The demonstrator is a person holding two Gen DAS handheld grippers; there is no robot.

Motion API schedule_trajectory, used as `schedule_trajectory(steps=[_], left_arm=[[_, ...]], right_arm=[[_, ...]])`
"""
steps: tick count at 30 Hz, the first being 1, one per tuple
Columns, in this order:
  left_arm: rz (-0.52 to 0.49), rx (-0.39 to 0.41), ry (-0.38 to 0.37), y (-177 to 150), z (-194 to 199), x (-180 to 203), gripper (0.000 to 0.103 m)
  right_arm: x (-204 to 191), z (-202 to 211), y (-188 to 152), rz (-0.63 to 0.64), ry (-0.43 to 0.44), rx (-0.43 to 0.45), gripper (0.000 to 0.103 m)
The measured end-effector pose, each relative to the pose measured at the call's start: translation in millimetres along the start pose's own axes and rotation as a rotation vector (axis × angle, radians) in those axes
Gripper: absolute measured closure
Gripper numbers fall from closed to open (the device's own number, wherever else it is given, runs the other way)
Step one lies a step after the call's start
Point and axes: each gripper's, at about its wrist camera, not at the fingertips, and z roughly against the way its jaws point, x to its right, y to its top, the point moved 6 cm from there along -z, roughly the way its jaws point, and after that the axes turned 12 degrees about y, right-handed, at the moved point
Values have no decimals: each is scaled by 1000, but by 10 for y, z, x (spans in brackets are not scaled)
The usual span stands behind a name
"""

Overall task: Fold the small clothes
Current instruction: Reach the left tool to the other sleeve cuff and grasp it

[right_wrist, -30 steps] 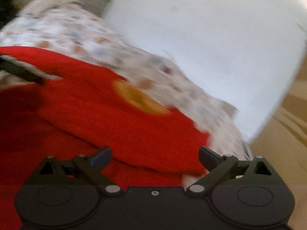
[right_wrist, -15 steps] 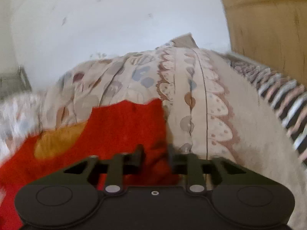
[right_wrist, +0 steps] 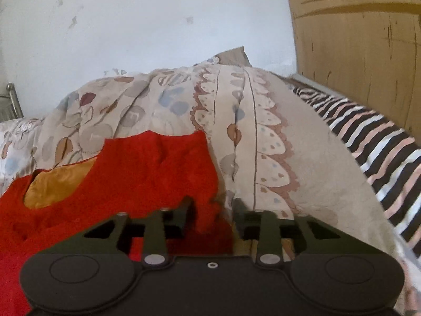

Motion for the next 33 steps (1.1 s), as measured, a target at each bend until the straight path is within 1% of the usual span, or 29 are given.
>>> schedule_trajectory(steps=[1, 2, 4, 5, 6, 7, 8, 9, 11, 12, 14, 17, 19, 21, 23, 25, 28, 30, 31, 33], left_arm=[[12, 1, -10, 5, 4, -19, 0], [31, 5, -25, 18, 20, -48, 0], [90, -6, -60, 83, 83, -150, 0], [123, -14, -66, 134, 141, -219, 0], [164, 4, -69, 199, 246, -311, 0], [189, 46, -72, 268, 370, -404, 0], [192, 85, -68, 340, 480, -484, 0], [180, 116, -52, 414, 586, -561, 0], [138, 163, -1, 554, 760, -726, 0], [118, 165, 30, 599, 807, -814, 0], [101, 127, 109, 655, 844, -1052, 0], [140, 78, 183, 649, 818, -1533, 0], [199, 47, 230, 593, 770, -1905, 0], [266, 20, 251, 517, 716, -2281, 0], [329, -16, 257, 436, 621, -2597, 0], [381, -38, 219, 346, 484, -2850, 0], [480, -73, 170, 206, 328, -3113, 0], [536, -77, 143, 173, 211, -3234, 0], [560, -71, 137, 171, 169, -3280, 0], [617, -61, 148, 187, 89, -3368, 1]], right_arm=[[-7, 62, -13, 6, -2, 4, 50], [-28, 134, -27, 18, -3, 7, 46], [-87, 280, -71, 58, -1, 7, 28], [-135, 362, -95, 78, 9, 2, 25], [-201, 464, -124, 94, 28, 7, 19], [-265, 563, -142, 101, 47, 18, 13], [-343, 689, -167, 104, 75, 36, 9], [-427, 810, -192, 103, 103, 51, 0], [-600, 1030, -246, 103, 157, 74, 1], [-706, 1137, -280, 107, 185, 77, 1], [-911, 1326, -356, 122, 241, 79, 1], [-1240, 1558, -527, 140, 298, 61, 0], [-1418, 1675, -675, 132, 328, 39, 0], [-1574, 1769, -855, 115, 350, 14, 0], [-1725, 1851, -1057, 113, 371, -7, 0], [-1868, 1903, -1244, 147, 382, -24, 0], [-2043, 1949, -1479, 207, 327, -14, 0], [-2130, 1967, -1567, 229, 293, 6, 0], [-2147, 1957, -1583, 236, 284, 11, 0], [-2205, 1941, -1604, 261, 278, 6, 0]])
